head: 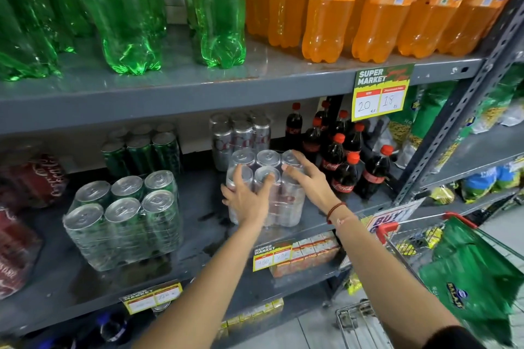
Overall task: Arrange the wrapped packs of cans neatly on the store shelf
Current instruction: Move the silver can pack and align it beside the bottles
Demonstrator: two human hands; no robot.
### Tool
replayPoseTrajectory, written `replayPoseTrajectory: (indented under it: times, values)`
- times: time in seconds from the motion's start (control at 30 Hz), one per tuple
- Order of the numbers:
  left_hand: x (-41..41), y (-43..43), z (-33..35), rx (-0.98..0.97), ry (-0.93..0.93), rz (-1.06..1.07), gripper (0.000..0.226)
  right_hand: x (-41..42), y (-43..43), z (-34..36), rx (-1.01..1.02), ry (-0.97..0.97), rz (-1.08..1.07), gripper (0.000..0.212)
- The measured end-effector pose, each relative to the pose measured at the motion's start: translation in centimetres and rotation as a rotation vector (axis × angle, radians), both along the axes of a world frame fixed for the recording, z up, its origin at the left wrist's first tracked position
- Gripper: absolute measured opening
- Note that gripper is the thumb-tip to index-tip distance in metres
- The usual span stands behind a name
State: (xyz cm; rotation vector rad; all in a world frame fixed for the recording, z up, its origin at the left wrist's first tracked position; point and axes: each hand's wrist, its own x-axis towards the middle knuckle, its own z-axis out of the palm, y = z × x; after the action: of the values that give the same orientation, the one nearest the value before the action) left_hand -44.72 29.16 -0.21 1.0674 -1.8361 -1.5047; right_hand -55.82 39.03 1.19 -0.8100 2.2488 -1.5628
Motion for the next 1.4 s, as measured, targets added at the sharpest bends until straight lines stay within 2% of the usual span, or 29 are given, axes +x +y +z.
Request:
replayPoseTrajectory:
  times: [0.13, 0.27, 0.4, 0.5, 0.57, 0.63, 0.73, 0.8, 0.87, 0.97, 1.1, 1.2, 1.33, 1.4]
  values:
    - [-0.5, -6.2, 0.2, -0.050, 0.008, -0.205, 0.074, 4.3, -0.7, -0.4, 0.206, 0.128, -0.235, 0.067]
    - [-0.8, -10.8, 0.8, 0.048, 0.036, -0.403, 0.058, 10.2, -2.3, -0.5, 0.292, 0.240, -0.403, 0.070]
    - [-1.2, -12.7, 1.4, -0.085, 0.007, -0.364, 0.046, 13.6, -3.1, -0.9, 0.302, 0.338, -0.365, 0.066]
    - [-0.1, -11.3, 1.5, -0.132, 0.046, -0.173, 0.048, 12.8, -2.4, -1.0, 0.198, 0.303, -0.321, 0.059]
    - [1.7, -8.6, 1.2, -0.128, 0.096, 0.025, 0.055, 10.7, -2.1, -0.9, 0.035, 0.254, -0.290, 0.058]
    - [3.6, -4.7, 0.3, -0.119, 0.149, 0.119, 0.068, 7.5, -2.2, -0.4, -0.055, 0.179, -0.210, 0.063]
    - [4.7, 1.0, -0.4, -0.013, 0.154, 0.078, 0.104, 2.4, -3.8, 1.0, 0.027, 0.103, 0.007, 0.068]
    - [4.0, 3.2, -0.4, -0.008, 0.055, 0.054, 0.129, 0.0, -5.4, 1.9, 0.112, 0.056, 0.169, 0.071]
    - [2.9, 4.0, 0.0, -0.058, -0.049, 0.099, 0.142, -1.4, -6.7, 2.1, 0.178, 0.017, 0.322, 0.075]
    - [1.6, 3.9, 0.0, -0.057, -0.057, 0.169, 0.150, -2.2, -8.1, 1.7, 0.241, -0.012, 0.446, 0.071]
    - [1.1, 3.1, -0.6, -0.077, -0.065, 0.209, 0.151, -2.1, -8.3, 1.0, 0.173, 0.016, 0.355, 0.064]
    - [1.3, 0.9, -1.2, -0.100, -0.037, 0.153, 0.142, -1.9, -7.5, 0.0, 0.140, 0.051, 0.194, 0.064]
    - [2.4, -4.1, -1.3, -0.184, 0.015, -0.110, 0.120, -1.9, -5.3, -0.8, 0.157, 0.124, 0.035, 0.070]
    - [2.5, -7.0, -0.5, -0.198, -0.062, -0.279, 0.118, -1.7, -4.3, -0.8, 0.150, 0.127, -0.026, 0.072]
